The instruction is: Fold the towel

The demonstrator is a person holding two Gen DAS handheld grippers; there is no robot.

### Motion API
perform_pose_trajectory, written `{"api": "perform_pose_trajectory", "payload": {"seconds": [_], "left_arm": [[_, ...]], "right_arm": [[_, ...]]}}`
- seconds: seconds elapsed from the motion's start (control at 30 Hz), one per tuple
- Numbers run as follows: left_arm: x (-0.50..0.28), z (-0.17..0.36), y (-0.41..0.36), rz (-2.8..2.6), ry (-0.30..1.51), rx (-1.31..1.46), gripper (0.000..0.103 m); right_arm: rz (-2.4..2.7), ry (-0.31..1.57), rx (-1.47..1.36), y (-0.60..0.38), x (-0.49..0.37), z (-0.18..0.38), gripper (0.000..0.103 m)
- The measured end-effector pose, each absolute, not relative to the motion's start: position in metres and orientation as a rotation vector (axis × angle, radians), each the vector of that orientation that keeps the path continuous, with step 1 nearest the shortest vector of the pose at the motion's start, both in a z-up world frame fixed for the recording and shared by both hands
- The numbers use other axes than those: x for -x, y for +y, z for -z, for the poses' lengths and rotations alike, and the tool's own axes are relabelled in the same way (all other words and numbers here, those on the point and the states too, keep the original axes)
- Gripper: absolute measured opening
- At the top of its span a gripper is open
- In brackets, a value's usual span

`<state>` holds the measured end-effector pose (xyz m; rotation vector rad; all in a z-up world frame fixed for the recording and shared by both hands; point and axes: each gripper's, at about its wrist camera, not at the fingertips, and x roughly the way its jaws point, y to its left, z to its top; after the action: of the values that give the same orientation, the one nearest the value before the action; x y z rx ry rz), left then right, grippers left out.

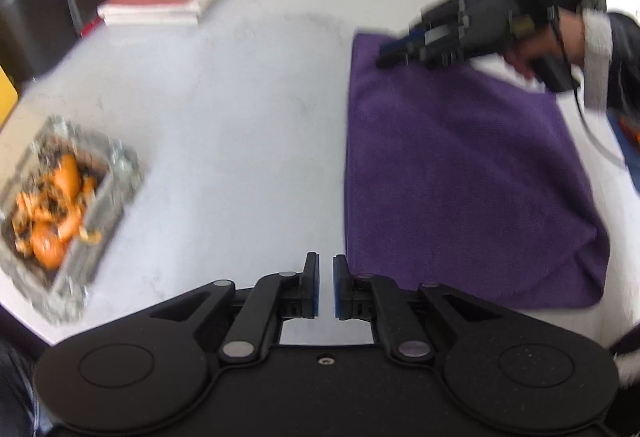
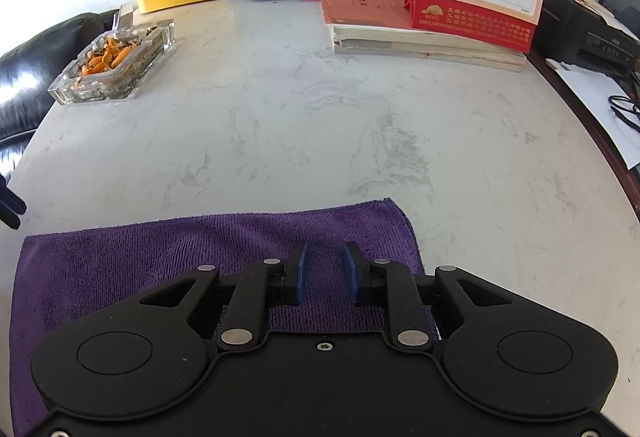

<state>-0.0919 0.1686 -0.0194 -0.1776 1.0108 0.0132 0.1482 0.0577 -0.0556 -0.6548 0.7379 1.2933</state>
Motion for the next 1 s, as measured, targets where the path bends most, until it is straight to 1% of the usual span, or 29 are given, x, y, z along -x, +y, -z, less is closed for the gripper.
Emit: {"api": "perform_pose_trajectory", "payload": {"seconds": [0.07,0.13,0.27,0.4,0.47,0.57,0.67,0.7,0.8,0.9,1.0], "left_arm": [[0.074,0.020,0.166,0.016,0.961,0.199,0.005],[0.056,0.027,0.161,0.049,0.949,0.222,0.005],[0.031,0.050,0.148,0.087,0.966,0.205,0.005],[0.028,0.060,0.146,0.082,0.980,0.203,0.005],[0.029,0.061,0.148,0.077,0.977,0.209,0.005],[0.029,0.062,0.150,0.068,0.974,0.222,0.005],[0.031,0.061,0.150,0.064,0.973,0.220,0.005],[0.031,0.061,0.149,0.065,0.972,0.215,0.005],[0.031,0.062,0.148,0.070,0.969,0.208,0.005],[0.032,0.062,0.149,0.077,0.965,0.204,0.005],[0.032,0.062,0.149,0.078,0.966,0.200,0.005]], "right_arm": [[-1.292,0.738,0.648,0.057,-0.148,0.056,0.019],[-1.290,0.738,0.640,0.057,-0.149,0.056,0.020],[-1.277,0.750,0.617,0.056,-0.149,0.056,0.021],[-1.249,0.757,0.577,0.053,-0.148,0.053,0.027],[-1.225,0.743,0.529,0.045,-0.147,0.046,0.027],[-1.176,0.694,0.422,0.019,-0.139,0.018,0.027],[-1.136,0.633,0.292,-0.023,-0.113,-0.017,0.037],[-1.120,0.622,0.266,-0.037,-0.100,-0.026,0.038],[-1.076,0.621,0.235,-0.080,-0.052,-0.045,0.038],[-1.031,0.699,0.224,-0.114,-0.001,-0.045,0.038],[-0.980,0.826,0.232,-0.134,0.042,-0.027,0.038]]}}
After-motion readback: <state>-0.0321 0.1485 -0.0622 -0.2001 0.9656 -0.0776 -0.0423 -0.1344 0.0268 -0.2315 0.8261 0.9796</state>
